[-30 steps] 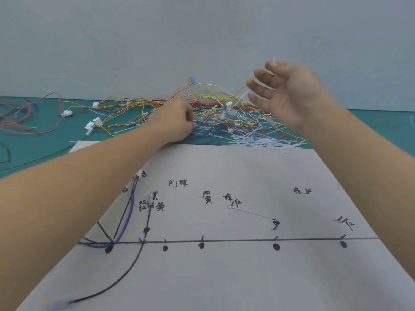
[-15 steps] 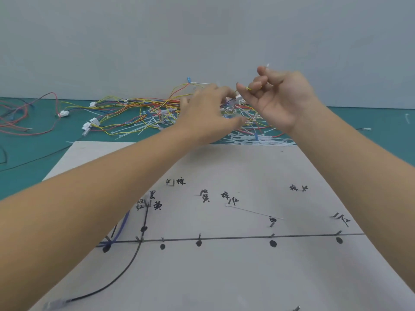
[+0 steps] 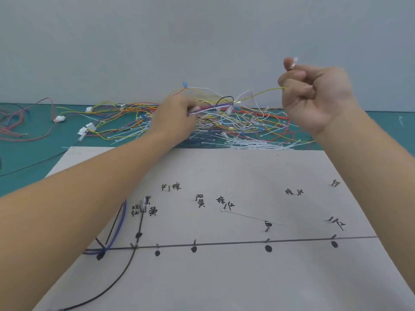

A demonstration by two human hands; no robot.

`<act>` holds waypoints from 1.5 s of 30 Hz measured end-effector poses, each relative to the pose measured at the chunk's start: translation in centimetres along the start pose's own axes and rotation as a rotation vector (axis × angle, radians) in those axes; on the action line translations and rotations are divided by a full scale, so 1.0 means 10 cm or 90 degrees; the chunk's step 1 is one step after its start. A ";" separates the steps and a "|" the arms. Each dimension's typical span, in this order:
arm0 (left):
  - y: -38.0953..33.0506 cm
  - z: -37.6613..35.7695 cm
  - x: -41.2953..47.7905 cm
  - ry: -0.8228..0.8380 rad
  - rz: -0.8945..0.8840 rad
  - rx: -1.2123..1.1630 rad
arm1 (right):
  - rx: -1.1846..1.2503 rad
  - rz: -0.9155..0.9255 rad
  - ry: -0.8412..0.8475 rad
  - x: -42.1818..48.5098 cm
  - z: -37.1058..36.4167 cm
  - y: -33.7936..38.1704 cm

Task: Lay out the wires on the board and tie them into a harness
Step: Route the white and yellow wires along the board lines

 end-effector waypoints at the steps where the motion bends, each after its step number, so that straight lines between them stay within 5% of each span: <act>1: 0.07 -0.01 -0.02 0.009 0.020 0.000 | -0.035 -0.003 -0.023 -0.01 0.06 0.00; 7: 0.17 -0.03 -0.03 0.055 0.038 -0.007 | -0.508 -0.043 -0.201 -0.08 0.41 -0.09; 10: 0.20 -0.01 0.02 0.064 0.061 -0.022 | -0.812 -0.149 -0.125 -0.11 0.42 -0.19; 13: 0.21 -0.03 0.05 0.073 0.069 -0.021 | -0.910 -0.147 -0.044 -0.11 0.36 -0.26; 23: -0.41 0.09 -0.24 0.351 -0.074 0.096 | -0.782 -0.044 0.064 -0.07 0.24 -0.46; 26: -0.61 0.12 -0.30 0.419 -0.077 -0.097 | -0.683 -0.037 0.078 -0.07 0.20 -0.50; 34: -0.63 0.15 -0.22 0.260 -0.080 -0.376 | -0.553 -0.032 0.073 -0.06 0.15 -0.55; 45: -0.39 0.18 -0.26 0.246 -0.035 -0.360 | -0.443 -0.039 -0.047 -0.03 0.12 -0.50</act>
Point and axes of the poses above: each hand's wrist, its own x-axis towards the middle knuckle, its own z-axis out of the back of the hand, y = z × x, the point moved 6 cm from there along x, towards the middle knuckle, and after that the axes turned 1 degree about -x, right-handed, at the moved point
